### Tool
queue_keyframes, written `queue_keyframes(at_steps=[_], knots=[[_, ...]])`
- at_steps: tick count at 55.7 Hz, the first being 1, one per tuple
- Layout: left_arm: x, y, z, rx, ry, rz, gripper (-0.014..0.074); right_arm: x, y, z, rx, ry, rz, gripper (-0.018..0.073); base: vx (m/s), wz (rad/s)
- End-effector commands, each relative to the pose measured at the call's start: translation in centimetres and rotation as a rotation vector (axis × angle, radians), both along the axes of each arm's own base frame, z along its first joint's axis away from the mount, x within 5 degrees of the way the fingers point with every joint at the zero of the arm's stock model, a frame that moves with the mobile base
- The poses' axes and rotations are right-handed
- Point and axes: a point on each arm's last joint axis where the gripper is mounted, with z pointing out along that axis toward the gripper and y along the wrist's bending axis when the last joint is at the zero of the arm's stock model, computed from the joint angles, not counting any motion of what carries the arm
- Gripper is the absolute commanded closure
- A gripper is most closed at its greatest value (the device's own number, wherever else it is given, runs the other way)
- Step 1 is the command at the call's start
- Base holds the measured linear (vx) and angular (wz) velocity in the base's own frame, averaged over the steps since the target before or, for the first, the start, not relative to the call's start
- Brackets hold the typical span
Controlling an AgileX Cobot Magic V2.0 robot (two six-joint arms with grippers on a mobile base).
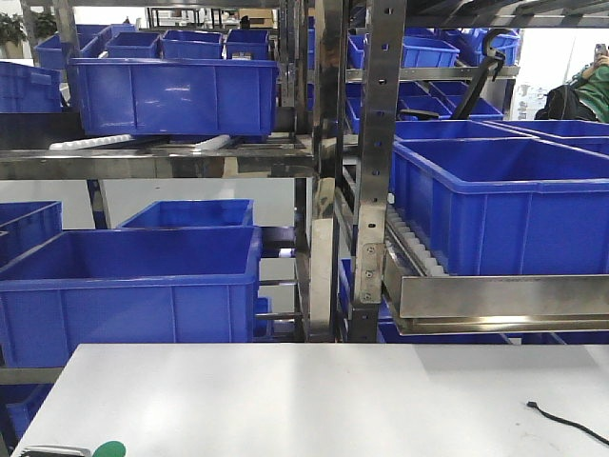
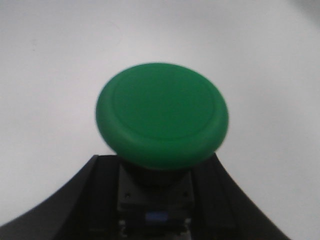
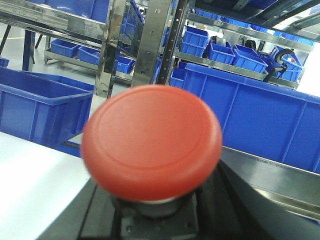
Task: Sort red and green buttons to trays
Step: 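Grasp the green-capped push-button switch with the left gripper and lift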
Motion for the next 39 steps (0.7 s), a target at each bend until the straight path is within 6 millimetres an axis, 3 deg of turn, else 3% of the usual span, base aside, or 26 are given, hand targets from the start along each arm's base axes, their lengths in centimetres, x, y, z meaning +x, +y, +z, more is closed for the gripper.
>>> queue_keyframes(at_steps=[1, 21, 39], knots=[[0.7, -0.8, 2.6, -0.035, -0.114, -0.067, 0.0601, -0.1, 0.3, 1.8, 0.007, -0.114, 0.032, 0.0568, 0.00, 0.00], [-0.3, -1.4, 10.6, 0.003, -0.158, -0.176, 0.0596, 0.0, 0.2, 1.6, 0.062, -0.087, 0.018, 0.0568, 0.00, 0.00], [-4.8, 0.2, 19.3, 0.105, -0.188, -0.162, 0.0595, 0.0, -0.2, 0.5, 0.117, 0.050, -0.030, 0.0568, 0.00, 0.00]])
